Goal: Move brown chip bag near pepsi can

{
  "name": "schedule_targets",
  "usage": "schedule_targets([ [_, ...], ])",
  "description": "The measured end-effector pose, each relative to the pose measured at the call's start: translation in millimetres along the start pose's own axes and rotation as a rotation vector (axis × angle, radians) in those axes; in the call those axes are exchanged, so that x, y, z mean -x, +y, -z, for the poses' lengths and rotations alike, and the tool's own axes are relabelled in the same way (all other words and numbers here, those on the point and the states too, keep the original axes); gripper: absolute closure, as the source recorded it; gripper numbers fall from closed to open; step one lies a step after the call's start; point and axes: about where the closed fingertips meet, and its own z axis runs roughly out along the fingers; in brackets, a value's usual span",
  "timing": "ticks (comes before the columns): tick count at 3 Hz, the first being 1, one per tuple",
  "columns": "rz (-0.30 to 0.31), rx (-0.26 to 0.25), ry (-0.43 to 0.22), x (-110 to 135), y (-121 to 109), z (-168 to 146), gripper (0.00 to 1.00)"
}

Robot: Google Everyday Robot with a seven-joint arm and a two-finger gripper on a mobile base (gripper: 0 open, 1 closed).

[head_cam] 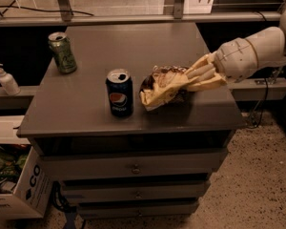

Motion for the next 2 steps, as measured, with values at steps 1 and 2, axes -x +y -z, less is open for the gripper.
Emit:
schedule_targets([
  [1, -0.008, 0.043, -0.024, -3, 8, -17, 1.00],
  [2, -0.019, 0.076, -0.043, -8, 13, -33, 1.00],
])
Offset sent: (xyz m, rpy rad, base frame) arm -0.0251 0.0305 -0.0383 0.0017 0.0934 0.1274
